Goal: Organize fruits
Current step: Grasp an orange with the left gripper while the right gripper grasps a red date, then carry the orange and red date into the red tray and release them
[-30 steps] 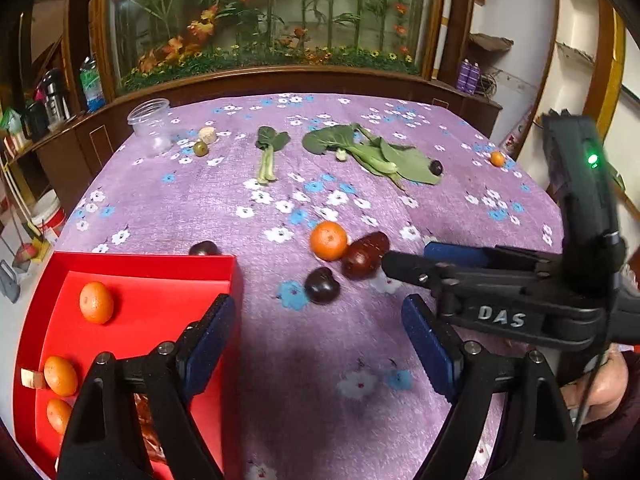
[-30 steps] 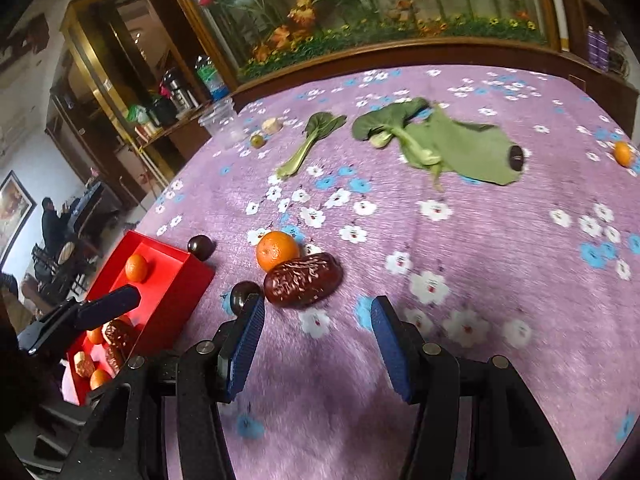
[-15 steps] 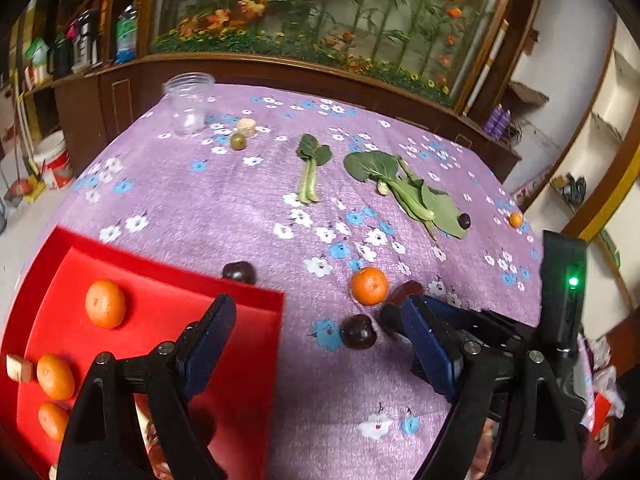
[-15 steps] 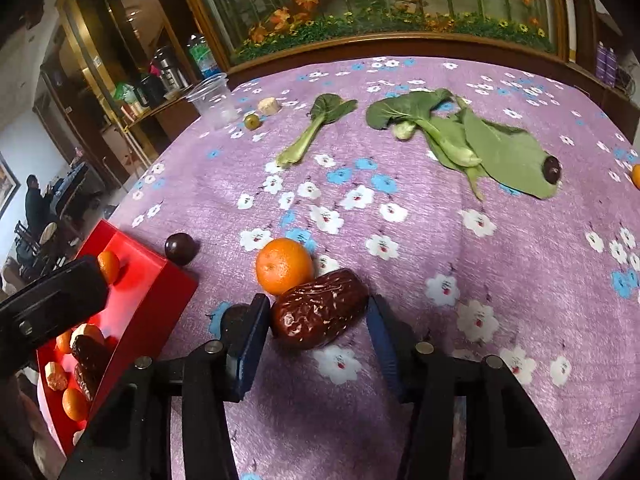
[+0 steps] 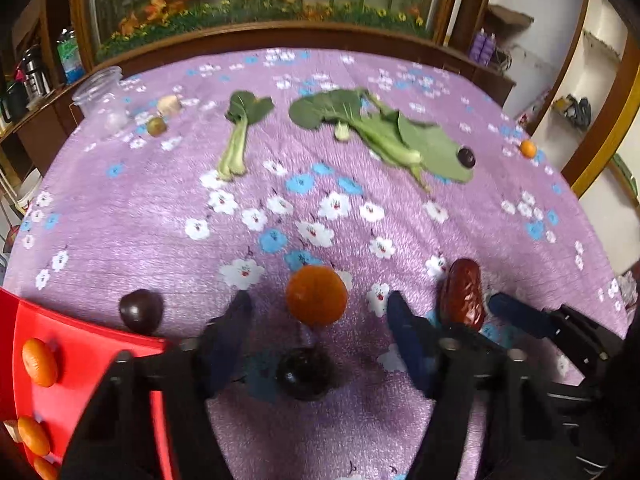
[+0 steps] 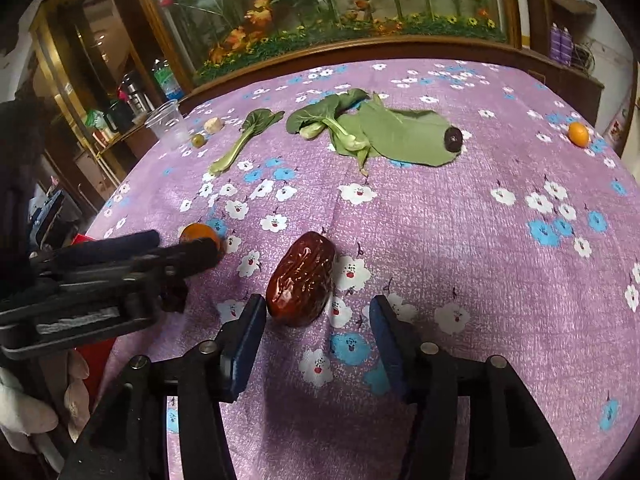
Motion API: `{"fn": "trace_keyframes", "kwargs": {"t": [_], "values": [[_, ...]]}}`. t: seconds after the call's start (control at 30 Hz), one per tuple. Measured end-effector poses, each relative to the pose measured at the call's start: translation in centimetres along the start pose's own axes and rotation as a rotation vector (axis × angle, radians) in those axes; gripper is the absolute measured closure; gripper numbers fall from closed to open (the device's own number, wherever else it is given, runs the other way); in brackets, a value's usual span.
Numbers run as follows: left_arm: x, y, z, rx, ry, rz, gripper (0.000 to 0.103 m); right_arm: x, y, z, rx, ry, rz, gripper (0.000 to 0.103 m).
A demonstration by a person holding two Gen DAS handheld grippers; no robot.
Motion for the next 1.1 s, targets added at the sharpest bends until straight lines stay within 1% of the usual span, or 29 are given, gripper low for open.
{"fn": "trace_keyframes", "kwargs": {"t": [0.07, 0.1, 0.33, 0.4, 0.43, 0.47, 0.5, 0.77, 1.1], "values": [[0.1, 0.7, -0.2, -0.017, 0.005, 0.001, 0.049, -0.1, 0.3, 0.1, -0.001, -0.006, 0.005, 0.045], [0.1, 0.9, -0.3, -0.022, 0.005, 0.000, 0.050, -0.2, 0.4, 0.2, 0.002, -0.009, 0.003, 0.045], [-0.1, 1.3, 0.1, -0.007, -0.019, 0.010, 0.054, -0.4, 1.3, 0.9, 0.016, 0.015, 0.034, 0.045], [0.1, 1.2, 0.0, 0.002, -0.009, 0.023, 0.070, -0.4, 1.3, 1.0, 0.020, 0.016, 0.039, 0.046], [0.1, 1.1, 0.0, 0.004, -0.006, 0.022, 0.073, -0.5, 1.4, 1.0, 0.020, 0.014, 0.041, 0.049], [0.2, 1.0, -0.1, 0.002, -0.008, 0.020, 0.073, -0.6, 1.6, 0.9, 0.013, 0.012, 0.048, 0.063], [0.2, 0.9, -0.1, 0.003, -0.014, 0.018, 0.073, -0.6, 1.5, 0.9, 0.014, 0.011, 0.050, 0.065], [-0.3, -2.2, -1.0, 0.043, -0.058, -0.023, 0.073, -0.5, 0.5, 0.8, 0.053, 0.018, 0.065, 0.067], [-1.3, -6.3, -3.7, 0.098, -0.075, -0.003, 0.073, -0.7, -0.5, 0.5, 0.066, 0.031, 0.052, 0.068]]}}
Point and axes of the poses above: each gripper's, at about its wrist camera, not at the fingertips, and y roughly the way its jaws point, x to its right, z to its top, the point moved 6 cm from there along y, roughly the way its jaws point, and after that the axes turned 12 degrees about z, right-handed, at the moved point
